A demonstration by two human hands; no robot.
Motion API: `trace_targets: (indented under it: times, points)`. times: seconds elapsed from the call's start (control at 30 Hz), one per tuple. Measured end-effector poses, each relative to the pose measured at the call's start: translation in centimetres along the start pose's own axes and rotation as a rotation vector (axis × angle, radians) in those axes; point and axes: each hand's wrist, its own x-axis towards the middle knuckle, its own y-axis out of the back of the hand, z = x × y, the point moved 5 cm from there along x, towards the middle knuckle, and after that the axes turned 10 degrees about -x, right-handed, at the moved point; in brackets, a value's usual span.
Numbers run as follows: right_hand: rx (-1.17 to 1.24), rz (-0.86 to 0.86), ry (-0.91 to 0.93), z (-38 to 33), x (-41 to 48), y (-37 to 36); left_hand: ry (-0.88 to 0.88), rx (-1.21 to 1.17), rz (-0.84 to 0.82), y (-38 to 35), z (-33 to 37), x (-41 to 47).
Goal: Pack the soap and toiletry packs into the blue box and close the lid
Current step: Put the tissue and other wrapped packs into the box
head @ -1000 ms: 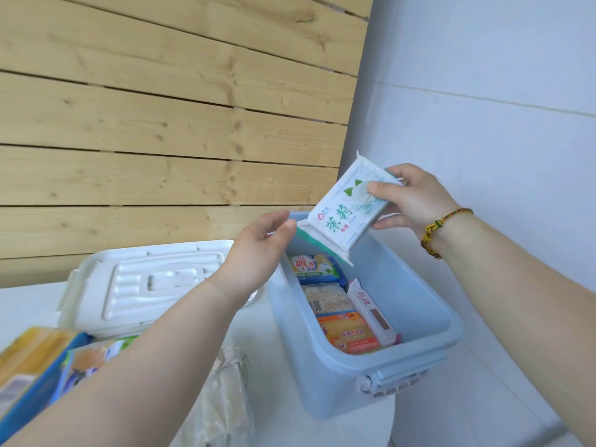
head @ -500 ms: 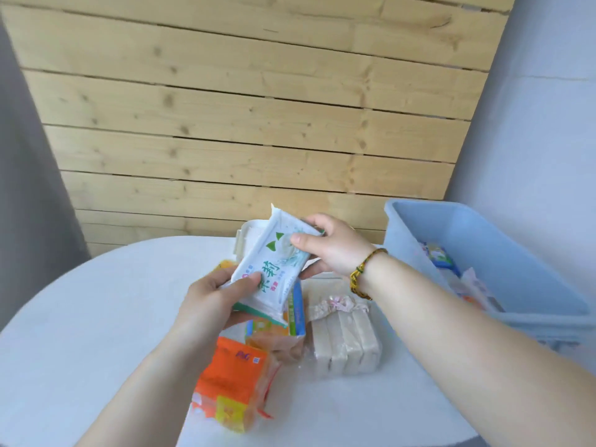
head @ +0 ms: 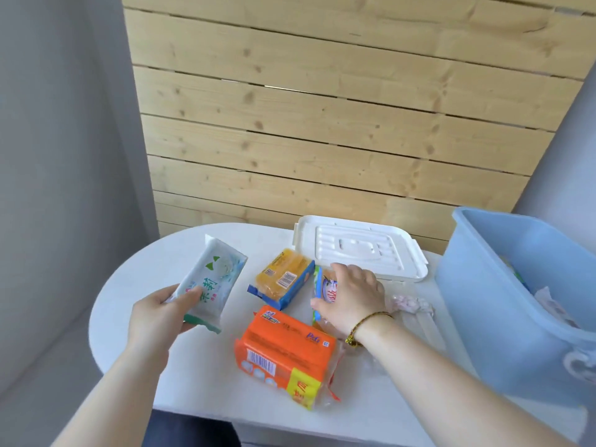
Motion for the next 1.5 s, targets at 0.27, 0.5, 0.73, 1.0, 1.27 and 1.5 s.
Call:
trace_targets:
  times: [0.27, 0.5, 0.73, 1.0, 1.27, 1.5]
  points:
    - [-0.02, -0.236, 0.421, -5.7, -4.0, -1.4, 0.081, 0.139, 0.016, 0.9, -1.3, 1.1]
    - [-0.319, -0.249, 0.417, -7.0, -3.5, -3.7, 0.032, 0.258, -0.014, 0.6, -1.3, 1.7]
    - [-0.226, -0.201, 0.411, -6.5, -3.6, -3.5, 0.023, 0.499, -0.091, 0.7, -0.9, 2.5]
    - [-0.217, -0.186, 0.408, -6.0, -3.6, -3.3, 0.098, 0.551, -0.197, 0.2, -1.7, 3.1]
    - [-0.207, -0.228, 0.427, -5.1, -4.0, -3.0, 0.352, 0.35, -0.326, -1.6, -1.7, 3.1]
    - [0.549, -0.181, 0.145, -4.2, -1.0, 0.4, 0.278, -0.1, -0.251, -3.6, 0.6, 3.2]
